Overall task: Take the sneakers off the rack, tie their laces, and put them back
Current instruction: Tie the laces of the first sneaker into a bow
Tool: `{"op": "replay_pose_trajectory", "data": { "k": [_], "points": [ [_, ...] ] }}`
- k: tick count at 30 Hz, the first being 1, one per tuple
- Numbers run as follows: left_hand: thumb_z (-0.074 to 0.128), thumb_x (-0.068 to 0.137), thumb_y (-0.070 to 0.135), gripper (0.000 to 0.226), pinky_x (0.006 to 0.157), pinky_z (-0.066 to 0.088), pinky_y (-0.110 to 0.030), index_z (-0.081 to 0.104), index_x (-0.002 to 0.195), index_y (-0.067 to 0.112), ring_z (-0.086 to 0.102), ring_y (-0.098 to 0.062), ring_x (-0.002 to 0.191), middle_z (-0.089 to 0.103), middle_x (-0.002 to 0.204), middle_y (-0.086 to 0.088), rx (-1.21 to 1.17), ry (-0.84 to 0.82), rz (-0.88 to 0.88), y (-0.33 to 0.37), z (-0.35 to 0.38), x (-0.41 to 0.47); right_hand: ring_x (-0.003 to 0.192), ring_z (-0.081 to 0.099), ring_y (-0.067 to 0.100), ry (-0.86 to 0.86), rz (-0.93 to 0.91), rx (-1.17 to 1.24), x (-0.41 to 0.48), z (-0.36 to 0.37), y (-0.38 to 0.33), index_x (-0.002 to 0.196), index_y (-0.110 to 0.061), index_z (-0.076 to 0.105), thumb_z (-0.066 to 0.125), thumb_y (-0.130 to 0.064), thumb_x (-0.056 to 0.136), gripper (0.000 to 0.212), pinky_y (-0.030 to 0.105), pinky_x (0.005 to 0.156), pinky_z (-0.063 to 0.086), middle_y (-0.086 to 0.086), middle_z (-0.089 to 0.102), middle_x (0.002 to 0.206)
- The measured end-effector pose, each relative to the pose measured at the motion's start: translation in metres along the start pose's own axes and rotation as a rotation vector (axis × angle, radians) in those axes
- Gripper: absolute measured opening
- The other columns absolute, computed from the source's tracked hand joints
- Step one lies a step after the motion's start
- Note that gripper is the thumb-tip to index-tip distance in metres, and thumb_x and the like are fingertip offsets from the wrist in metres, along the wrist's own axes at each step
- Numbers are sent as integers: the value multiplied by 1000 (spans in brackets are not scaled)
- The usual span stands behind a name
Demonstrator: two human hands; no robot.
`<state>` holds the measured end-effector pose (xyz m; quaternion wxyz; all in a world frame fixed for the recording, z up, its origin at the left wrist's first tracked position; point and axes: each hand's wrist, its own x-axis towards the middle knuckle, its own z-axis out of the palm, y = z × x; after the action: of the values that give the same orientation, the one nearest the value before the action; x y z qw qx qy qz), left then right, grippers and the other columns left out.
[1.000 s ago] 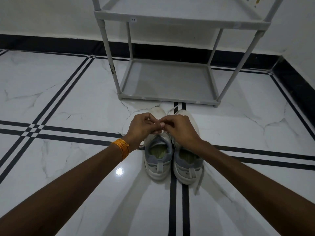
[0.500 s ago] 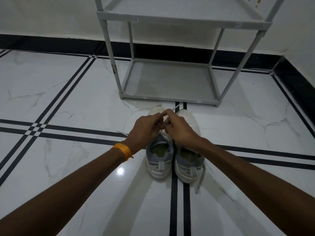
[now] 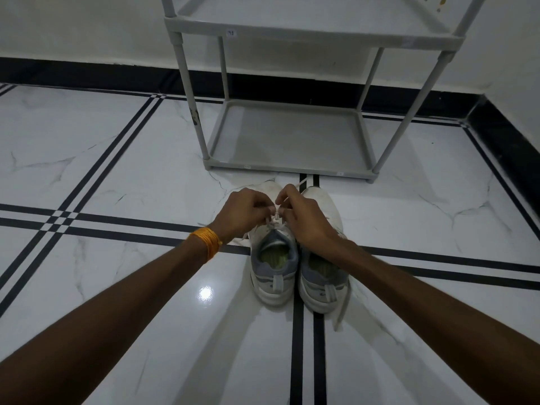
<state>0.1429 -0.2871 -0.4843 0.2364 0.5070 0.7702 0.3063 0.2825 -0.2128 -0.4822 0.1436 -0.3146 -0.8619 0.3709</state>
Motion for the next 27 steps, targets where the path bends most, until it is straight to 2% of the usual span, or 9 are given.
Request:
{"op": "replay_pose_trajectory", "data": {
  "k": [3, 6, 8, 10, 14, 17, 21, 24, 27],
  "points": [
    [65, 91, 16, 17, 59, 48, -16, 76, 95, 4, 63, -13, 71, 70, 80, -5, -337, -115, -258, -1, -4, 2, 82, 60, 16, 48, -45, 16, 2, -1, 8, 94, -13, 57, 58, -10, 92, 4, 30, 73, 51, 3, 65, 90],
    [64, 92, 19, 19, 65, 49, -22, 77, 91, 6, 61, -15, 73, 69, 78, -4, -477, -141, -357, -2, -4, 1, 95, 53, 15, 185, -134, -125, 2, -2, 13, 94, -16, 62, 67, -16, 85, 10, 29, 82, 45, 1, 58, 100],
    [64, 92, 22, 19, 74, 52, -29, 77, 88, 8, 62, -18, 78, 70, 79, -4, -512, -152, -364, -4, -4, 0, 96, 48, 17, 263, -220, -261, 0, -4, 14, 91, -17, 64, 71, -21, 80, 13, 30, 82, 41, 1, 55, 100],
    [64, 91, 22, 19, 79, 52, -34, 77, 87, 9, 63, -21, 82, 71, 81, -5, -533, -157, -371, -5, -4, 0, 92, 47, 18, 242, -298, -362, -3, -5, 11, 88, -16, 65, 71, -30, 77, 19, 30, 77, 41, 2, 56, 94],
    [63, 92, 20, 19, 76, 50, -30, 76, 86, 7, 62, -19, 79, 70, 78, -5, -525, -153, -356, -2, -4, 0, 93, 49, 20, 123, -292, -475, -2, -3, 7, 95, -12, 63, 67, -34, 86, 24, 30, 77, 41, 6, 61, 99],
    [65, 91, 19, 19, 77, 53, -30, 76, 90, 4, 64, -21, 82, 71, 84, -10, -514, -139, -340, -3, -5, 0, 93, 49, 20, 107, -292, -447, 0, -3, 7, 97, -11, 63, 59, -27, 94, 17, 29, 81, 39, 7, 63, 101],
    [64, 91, 13, 19, 86, 58, -33, 74, 101, 1, 69, -28, 93, 73, 99, -17, -588, -103, -283, -5, -8, -3, 90, 46, 15, 93, -202, -322, 1, -5, 6, 95, -12, 60, 58, -25, 94, 13, 29, 83, 41, 2, 58, 97],
    [62, 91, 11, 20, 94, 56, -39, 73, 105, 0, 69, -33, 102, 73, 103, -19, -676, -108, -314, -5, -9, -5, 88, 48, 16, 61, -192, -307, 4, -7, 8, 93, -13, 58, 58, -26, 94, 13, 29, 79, 42, -2, 55, 92],
    [65, 89, 9, 18, 92, 57, -39, 74, 103, 1, 70, -33, 100, 74, 101, -17, -662, -73, -330, -3, -9, -5, 85, 47, 15, 45, -208, -311, 5, -8, 11, 91, -13, 57, 58, -27, 94, 13, 27, 75, 40, -4, 52, 89]
  ]
}}
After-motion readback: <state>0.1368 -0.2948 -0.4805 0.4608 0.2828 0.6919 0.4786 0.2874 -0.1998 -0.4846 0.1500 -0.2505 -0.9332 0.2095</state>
